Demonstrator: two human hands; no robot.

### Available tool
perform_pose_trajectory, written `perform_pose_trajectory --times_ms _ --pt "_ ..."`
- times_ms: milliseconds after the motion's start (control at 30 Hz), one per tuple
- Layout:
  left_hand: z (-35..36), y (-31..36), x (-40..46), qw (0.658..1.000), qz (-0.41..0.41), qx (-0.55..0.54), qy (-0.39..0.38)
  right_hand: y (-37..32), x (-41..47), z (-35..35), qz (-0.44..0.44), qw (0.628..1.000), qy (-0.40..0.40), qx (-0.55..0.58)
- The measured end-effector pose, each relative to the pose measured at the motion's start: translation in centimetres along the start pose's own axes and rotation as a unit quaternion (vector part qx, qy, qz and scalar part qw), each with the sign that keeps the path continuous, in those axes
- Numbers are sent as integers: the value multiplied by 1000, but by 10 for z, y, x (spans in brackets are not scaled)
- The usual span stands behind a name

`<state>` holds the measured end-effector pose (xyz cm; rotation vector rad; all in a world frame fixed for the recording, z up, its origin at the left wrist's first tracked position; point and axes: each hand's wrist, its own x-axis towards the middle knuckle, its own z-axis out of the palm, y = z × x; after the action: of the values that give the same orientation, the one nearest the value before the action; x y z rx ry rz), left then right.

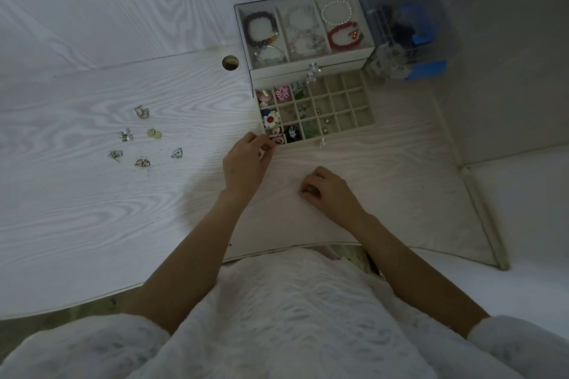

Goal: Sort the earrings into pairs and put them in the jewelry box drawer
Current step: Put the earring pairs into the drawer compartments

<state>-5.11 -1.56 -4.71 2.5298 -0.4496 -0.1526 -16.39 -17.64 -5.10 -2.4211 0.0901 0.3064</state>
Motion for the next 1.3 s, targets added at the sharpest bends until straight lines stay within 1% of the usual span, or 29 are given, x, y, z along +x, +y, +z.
perform_pose_trajectory --times_ms 100,133,233,267,333,433,500,633,800,933,1100,1133,1200,1300 --pt "-1 2 1 1000 -19 -11 -15 11 3 -15 22 999 41 0" --pt "-2 2 2 999 -25 -14 -18 13 7 -21 30 998 63 3" --pt "-2 3 2 998 -48 -18 -21 15 26 -49 69 982 171 33" --pt "-1 4 1 998 -56 -19 -17 15 36 -60 74 977 196 43" --pt "0 5 0 998 -61 -21 -10 14 57 -80 74 971 221 50" --pt "2 7 -1 997 -68 -26 8 13 94 -98 74 973 216 41" --pt "3 7 -1 998 -59 -28 11 12 111 -100 84 972 216 30" --pt "3 8 -1 999 -44 -2 29 15 132 -97 69 972 225 11" --pt "4 8 -3 998 -52 -7 24 16 137 -89 76 967 245 -7" --pt "5 10 -4 998 -62 -13 24 24 136 -86 47 968 246 4" --pt "-4 7 -9 999 -26 -31 -2 11 113 -85 6 965 263 -5" --pt "-8 6 -13 999 -12 -37 0 5 104 -83 -7 967 254 -11" --pt "-19 -2 -24 998 7 -50 34 -16 87 -73 -58 975 211 -27" --pt "-43 -30 -48 990 -8 -58 127 -58 76 -40 -162 975 132 -69"
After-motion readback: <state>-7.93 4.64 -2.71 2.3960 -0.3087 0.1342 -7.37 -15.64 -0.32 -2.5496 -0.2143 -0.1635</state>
